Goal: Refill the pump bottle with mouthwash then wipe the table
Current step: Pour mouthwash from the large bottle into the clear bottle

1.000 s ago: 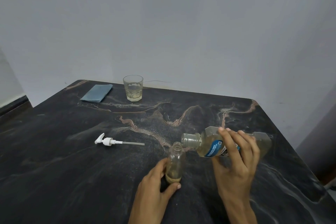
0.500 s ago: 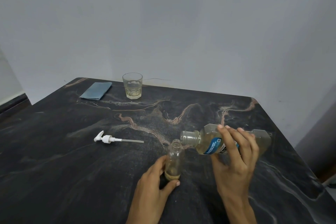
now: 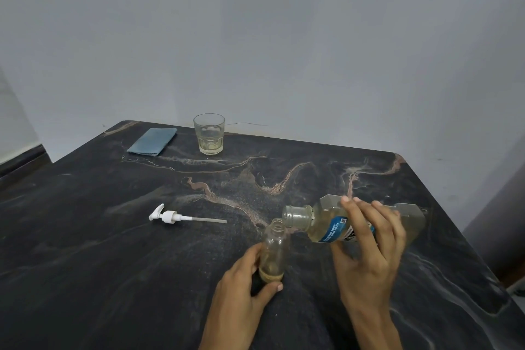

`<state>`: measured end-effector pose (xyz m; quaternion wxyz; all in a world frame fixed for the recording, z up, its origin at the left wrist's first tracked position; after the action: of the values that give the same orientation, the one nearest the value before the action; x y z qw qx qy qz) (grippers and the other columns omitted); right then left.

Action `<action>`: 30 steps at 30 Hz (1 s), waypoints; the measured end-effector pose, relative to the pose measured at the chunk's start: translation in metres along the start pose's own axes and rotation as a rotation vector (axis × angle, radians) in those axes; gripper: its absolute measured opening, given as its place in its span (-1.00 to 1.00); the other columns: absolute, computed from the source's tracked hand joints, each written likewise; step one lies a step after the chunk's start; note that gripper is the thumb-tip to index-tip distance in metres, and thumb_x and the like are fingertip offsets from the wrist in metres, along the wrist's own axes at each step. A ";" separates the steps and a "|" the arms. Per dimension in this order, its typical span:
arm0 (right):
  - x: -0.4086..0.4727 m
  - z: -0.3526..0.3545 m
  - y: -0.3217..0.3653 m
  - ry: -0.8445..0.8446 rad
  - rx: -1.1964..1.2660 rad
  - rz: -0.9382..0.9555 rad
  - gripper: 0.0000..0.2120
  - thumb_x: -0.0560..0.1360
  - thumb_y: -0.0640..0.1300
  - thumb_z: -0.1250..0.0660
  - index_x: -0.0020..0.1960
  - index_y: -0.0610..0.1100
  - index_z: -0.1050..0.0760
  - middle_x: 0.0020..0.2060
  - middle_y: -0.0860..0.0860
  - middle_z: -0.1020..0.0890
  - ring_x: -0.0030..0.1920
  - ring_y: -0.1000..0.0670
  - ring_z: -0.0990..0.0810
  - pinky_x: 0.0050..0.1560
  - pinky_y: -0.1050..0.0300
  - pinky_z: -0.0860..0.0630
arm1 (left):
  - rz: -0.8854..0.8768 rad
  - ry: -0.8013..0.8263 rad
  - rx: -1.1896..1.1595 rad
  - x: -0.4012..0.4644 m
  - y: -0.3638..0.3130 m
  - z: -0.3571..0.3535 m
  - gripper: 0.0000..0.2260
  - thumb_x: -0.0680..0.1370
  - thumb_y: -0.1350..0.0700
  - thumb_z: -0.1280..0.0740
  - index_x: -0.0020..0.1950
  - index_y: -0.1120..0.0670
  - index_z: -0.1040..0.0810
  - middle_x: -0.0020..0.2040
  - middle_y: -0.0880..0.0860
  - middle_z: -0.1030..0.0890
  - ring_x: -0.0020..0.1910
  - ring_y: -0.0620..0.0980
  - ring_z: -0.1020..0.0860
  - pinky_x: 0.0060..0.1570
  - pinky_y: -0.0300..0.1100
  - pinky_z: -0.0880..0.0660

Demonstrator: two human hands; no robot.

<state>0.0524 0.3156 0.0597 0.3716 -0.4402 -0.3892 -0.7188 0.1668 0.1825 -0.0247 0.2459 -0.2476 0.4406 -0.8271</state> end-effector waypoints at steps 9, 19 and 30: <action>0.000 0.001 0.001 0.000 0.002 -0.004 -0.18 0.12 -0.46 -0.59 0.26 -0.06 -0.37 0.13 0.02 -0.44 0.20 -0.10 -0.39 0.43 0.10 -0.12 | 0.002 0.012 -0.004 -0.001 -0.001 0.000 -0.44 0.36 0.11 -0.53 0.13 -0.35 -0.32 0.13 -0.21 -0.59 0.13 -0.35 -0.52 0.21 -0.27 -0.45; 0.000 0.001 0.001 -0.003 0.008 -0.016 -0.21 0.14 -0.44 -0.59 0.26 -0.06 -0.37 0.13 0.02 -0.44 0.20 -0.10 -0.38 0.44 0.10 -0.12 | 0.008 0.022 0.001 -0.001 -0.001 0.000 -0.45 0.37 0.10 -0.52 0.15 -0.34 -0.33 0.14 -0.22 -0.58 0.14 -0.35 -0.52 0.21 -0.26 -0.45; 0.001 0.002 0.002 -0.002 0.003 -0.018 -0.21 0.15 -0.46 -0.58 0.26 -0.06 -0.37 0.13 0.02 -0.44 0.20 -0.11 -0.38 0.46 0.14 -0.09 | 0.004 0.022 0.002 -0.001 -0.002 0.001 -0.45 0.37 0.10 -0.52 0.10 -0.40 -0.32 0.11 -0.25 -0.58 0.13 -0.34 -0.52 0.21 -0.23 -0.47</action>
<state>0.0543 0.3160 0.0614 0.3654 -0.4366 -0.3947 -0.7211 0.1677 0.1837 -0.0232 0.2427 -0.2374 0.4429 -0.8298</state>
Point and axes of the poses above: each hand's wrist, its own x-axis towards the middle knuckle, its own z-axis out of the back of the hand, y = z × x, the point moved 5 cm from there along x, towards the middle knuckle
